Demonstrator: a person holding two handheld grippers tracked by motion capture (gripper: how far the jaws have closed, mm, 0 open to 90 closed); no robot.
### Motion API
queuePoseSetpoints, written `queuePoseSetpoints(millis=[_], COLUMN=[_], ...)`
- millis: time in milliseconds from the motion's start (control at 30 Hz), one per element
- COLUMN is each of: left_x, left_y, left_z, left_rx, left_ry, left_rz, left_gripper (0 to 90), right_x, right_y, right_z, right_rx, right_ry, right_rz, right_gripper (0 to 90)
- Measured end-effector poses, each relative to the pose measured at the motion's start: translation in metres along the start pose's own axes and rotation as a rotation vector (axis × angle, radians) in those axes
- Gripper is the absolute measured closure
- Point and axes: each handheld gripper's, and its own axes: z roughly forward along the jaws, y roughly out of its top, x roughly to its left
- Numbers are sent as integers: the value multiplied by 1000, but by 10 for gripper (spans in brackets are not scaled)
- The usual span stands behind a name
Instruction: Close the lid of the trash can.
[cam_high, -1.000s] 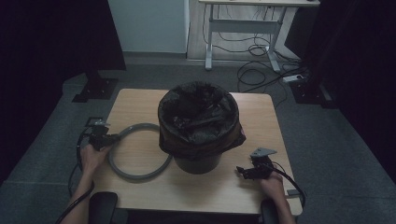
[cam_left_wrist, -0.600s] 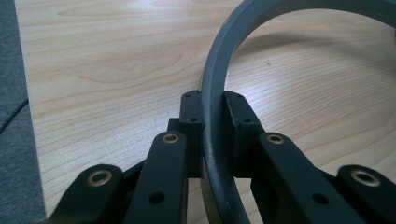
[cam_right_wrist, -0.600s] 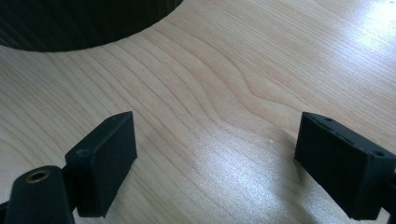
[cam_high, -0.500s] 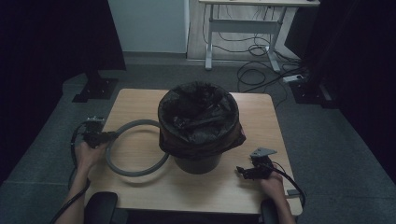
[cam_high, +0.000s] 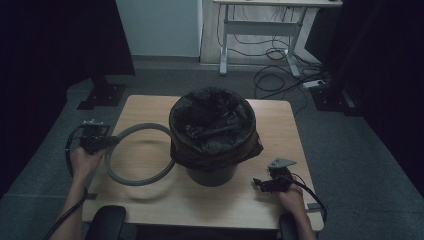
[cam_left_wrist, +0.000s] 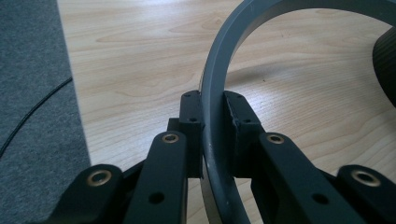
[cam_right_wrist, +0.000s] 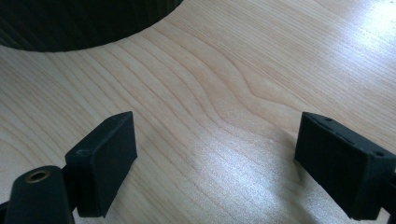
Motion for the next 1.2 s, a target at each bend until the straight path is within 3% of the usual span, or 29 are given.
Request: queuePoseSetpoints(millis=[733, 1200], left_x=[10, 10], left_y=[25, 44], left_z=[-44, -70], left_rx=[18, 21], left_ry=[24, 7], left_rz=[-28, -41], left_gripper=[783, 783], right_x=[0, 0], right_y=[0, 0], right_z=[0, 0], right_rx=[2, 2], right_ry=[0, 0], right_rz=[0, 0], right_gripper=[118, 118])
